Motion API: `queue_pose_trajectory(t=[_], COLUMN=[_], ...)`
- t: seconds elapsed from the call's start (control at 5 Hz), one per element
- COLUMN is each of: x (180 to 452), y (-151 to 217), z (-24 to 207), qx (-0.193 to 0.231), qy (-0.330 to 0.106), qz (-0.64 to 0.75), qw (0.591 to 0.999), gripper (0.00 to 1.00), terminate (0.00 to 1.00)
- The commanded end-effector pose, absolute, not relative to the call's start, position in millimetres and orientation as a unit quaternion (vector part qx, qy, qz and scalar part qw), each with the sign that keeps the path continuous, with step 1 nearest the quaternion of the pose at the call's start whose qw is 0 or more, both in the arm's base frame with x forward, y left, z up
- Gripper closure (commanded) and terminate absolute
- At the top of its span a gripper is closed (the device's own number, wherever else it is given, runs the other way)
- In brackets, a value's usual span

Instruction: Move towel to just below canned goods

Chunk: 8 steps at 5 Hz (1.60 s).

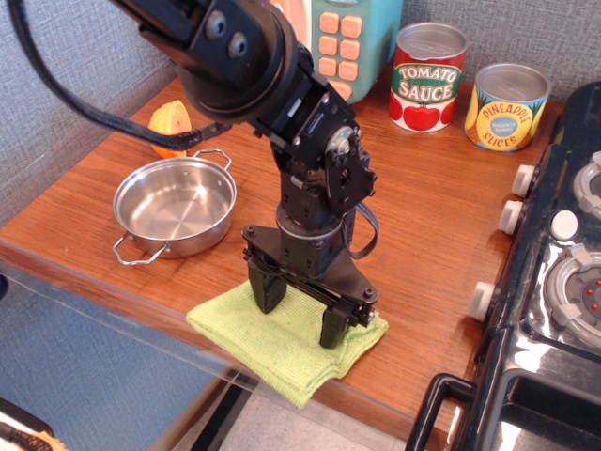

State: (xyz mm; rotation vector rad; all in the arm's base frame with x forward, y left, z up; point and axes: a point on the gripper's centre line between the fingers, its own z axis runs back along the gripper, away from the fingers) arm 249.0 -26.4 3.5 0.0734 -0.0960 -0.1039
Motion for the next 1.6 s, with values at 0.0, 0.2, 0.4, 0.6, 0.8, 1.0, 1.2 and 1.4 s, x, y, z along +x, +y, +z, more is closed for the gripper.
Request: queue_pose_trajectory(t=[0.0, 0.2, 0.4, 0.6, 0.8, 1.0, 1.2, 1.4], x=[292.6, 325.4, 362.5, 403.5, 432.9, 435.2, 427.2, 433.0], y=[-35.5, -42.4, -50.4, -59.0, -65.7, -70.7, -77.0, -85.1], z=[-9.5, -10.1, -13.1, -4.0, 13.2, 20.4, 34.6, 65.9], qx=[0.016, 0.010, 0.001, -0.005, -0.001, 0.006, 0.007, -0.007], qy=[-0.056, -0.065, -0.071, -0.093, -0.115, -0.116, -0.120, -0.145], qz=[-0.033, -0.014, -0.005, 0.005, 0.007, 0.003, -0.005, -0.019], qw=[0.998, 0.998, 0.997, 0.996, 0.993, 0.993, 0.993, 0.989], gripper=[0.00, 0.00, 0.00, 0.00, 0.00, 0.00, 0.00, 0.00], terminate=[0.00, 0.00, 0.00, 0.00, 0.00, 0.00, 0.00, 0.00])
